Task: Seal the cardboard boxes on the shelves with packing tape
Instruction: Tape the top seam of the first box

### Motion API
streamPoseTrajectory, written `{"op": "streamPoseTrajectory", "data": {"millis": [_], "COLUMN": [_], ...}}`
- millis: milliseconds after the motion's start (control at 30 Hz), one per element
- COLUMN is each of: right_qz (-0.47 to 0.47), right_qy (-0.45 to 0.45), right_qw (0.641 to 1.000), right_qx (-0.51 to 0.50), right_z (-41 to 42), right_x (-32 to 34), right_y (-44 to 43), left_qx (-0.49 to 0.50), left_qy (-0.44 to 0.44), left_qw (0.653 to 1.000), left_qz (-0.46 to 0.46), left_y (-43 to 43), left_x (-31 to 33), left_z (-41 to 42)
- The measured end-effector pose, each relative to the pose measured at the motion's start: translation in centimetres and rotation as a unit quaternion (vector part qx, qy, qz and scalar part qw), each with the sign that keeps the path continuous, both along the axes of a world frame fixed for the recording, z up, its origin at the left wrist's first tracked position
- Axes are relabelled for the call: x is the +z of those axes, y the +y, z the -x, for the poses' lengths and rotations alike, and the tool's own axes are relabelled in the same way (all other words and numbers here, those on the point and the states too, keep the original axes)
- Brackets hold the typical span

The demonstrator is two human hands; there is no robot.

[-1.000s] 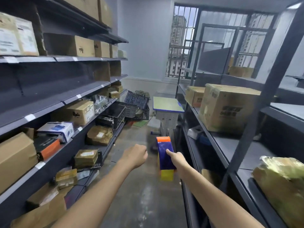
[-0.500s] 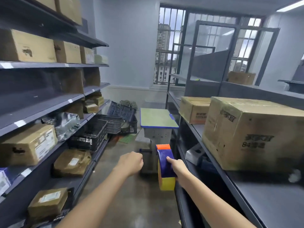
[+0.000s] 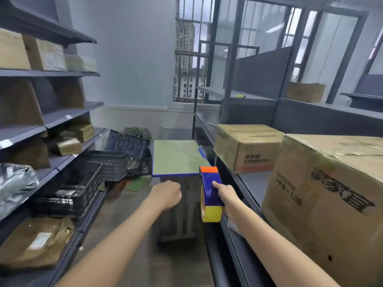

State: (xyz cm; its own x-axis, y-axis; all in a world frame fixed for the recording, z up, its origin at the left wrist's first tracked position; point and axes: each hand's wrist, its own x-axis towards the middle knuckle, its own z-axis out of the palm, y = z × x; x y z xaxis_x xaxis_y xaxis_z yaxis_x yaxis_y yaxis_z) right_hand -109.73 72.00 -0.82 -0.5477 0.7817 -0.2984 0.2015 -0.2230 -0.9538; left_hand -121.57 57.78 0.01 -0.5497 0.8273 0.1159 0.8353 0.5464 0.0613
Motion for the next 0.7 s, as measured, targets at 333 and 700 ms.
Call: {"op": "streamPoseTrajectory", "data": {"millis": [333,700], "right_qz": [-0.068,-0.067], "right_qy": [0.005,0.049], "right_qw": [0.996,0.983], "right_qx": [-0.057,-0.166], "right_z": [11.8,15.1], "right_x": [7.8,13.1], "right_y": [20.0,31.6], "left_qx": [-0.038,-0.174], "left_qy": [0.048,0.070], "left_qw": [0.998,0.980], "left_qz": [-0.025,-0.061], "left_y": [20.8,39.7], "left_x": [5.5,8.5], "left_z": [12.4,18.6]}}
